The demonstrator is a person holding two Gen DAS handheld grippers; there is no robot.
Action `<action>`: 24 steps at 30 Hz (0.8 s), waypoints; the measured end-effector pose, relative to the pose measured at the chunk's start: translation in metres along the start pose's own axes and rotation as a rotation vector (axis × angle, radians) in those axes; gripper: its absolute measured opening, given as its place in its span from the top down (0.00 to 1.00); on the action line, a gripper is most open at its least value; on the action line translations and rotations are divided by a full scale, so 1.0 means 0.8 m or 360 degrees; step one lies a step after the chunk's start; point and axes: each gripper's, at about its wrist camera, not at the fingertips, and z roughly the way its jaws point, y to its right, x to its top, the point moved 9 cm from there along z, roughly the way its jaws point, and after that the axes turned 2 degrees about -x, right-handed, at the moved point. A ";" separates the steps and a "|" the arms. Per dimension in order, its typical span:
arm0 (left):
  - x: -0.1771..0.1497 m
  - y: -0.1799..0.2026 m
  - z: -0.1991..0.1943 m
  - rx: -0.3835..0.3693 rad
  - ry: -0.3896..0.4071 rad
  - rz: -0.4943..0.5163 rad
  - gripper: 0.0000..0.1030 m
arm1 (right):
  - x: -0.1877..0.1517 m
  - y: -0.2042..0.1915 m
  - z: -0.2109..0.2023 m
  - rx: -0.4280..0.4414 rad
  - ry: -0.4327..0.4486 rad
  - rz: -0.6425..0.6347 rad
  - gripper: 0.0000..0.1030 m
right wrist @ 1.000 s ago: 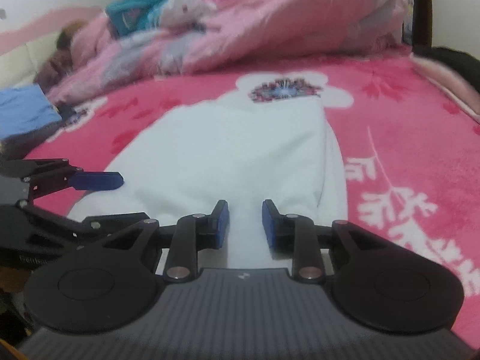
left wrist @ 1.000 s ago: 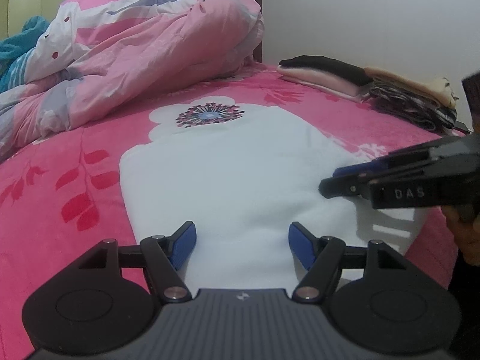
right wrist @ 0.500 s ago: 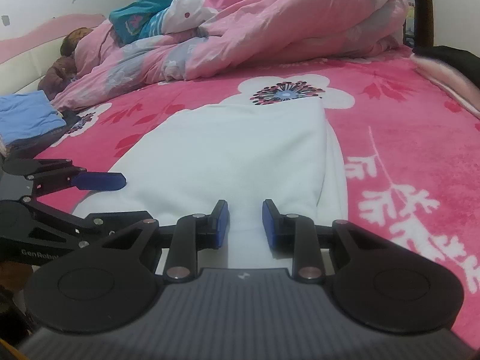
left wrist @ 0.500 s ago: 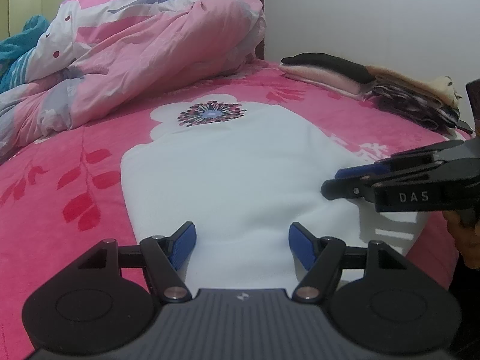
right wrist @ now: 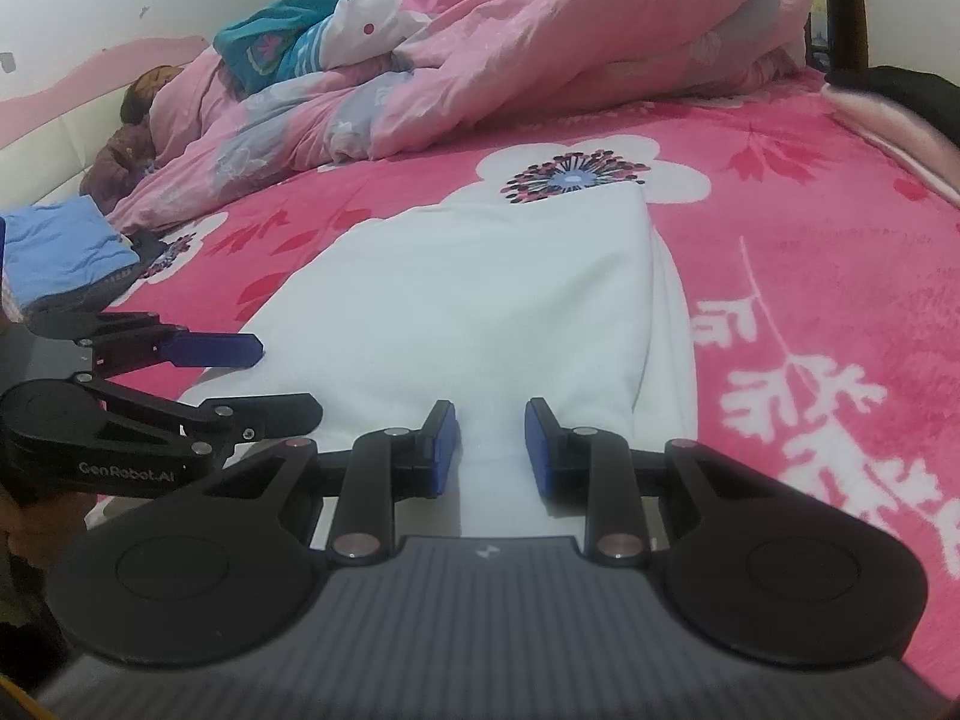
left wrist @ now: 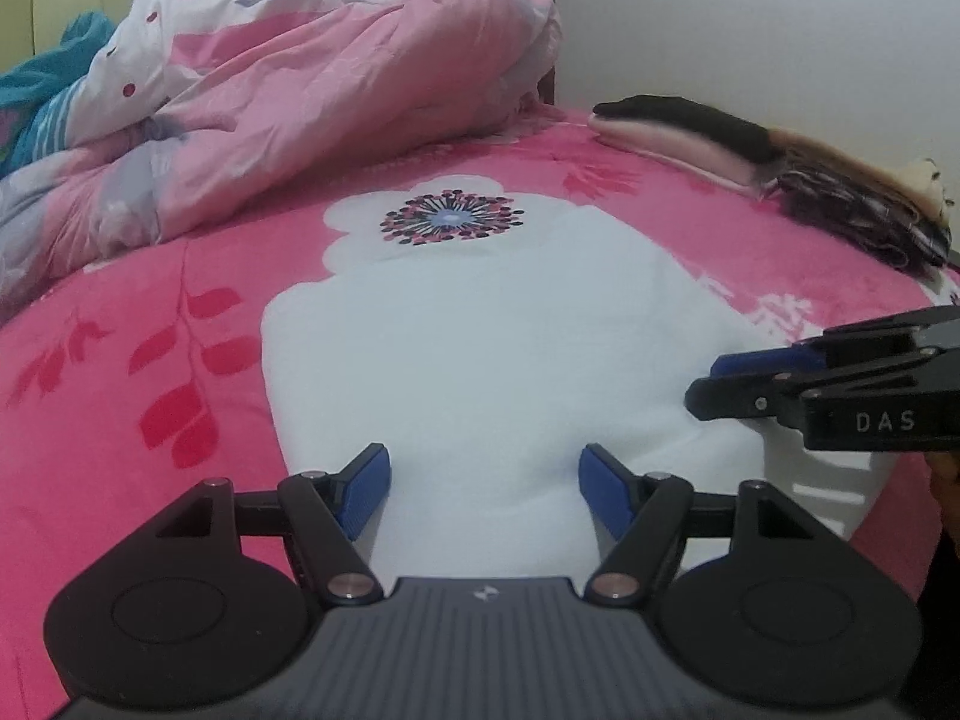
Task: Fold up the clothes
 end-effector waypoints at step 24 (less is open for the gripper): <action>-0.003 -0.002 0.001 -0.0033 0.0018 -0.0029 0.30 | 0.007 -0.002 0.005 -0.0043 -0.0105 -0.0012 0.75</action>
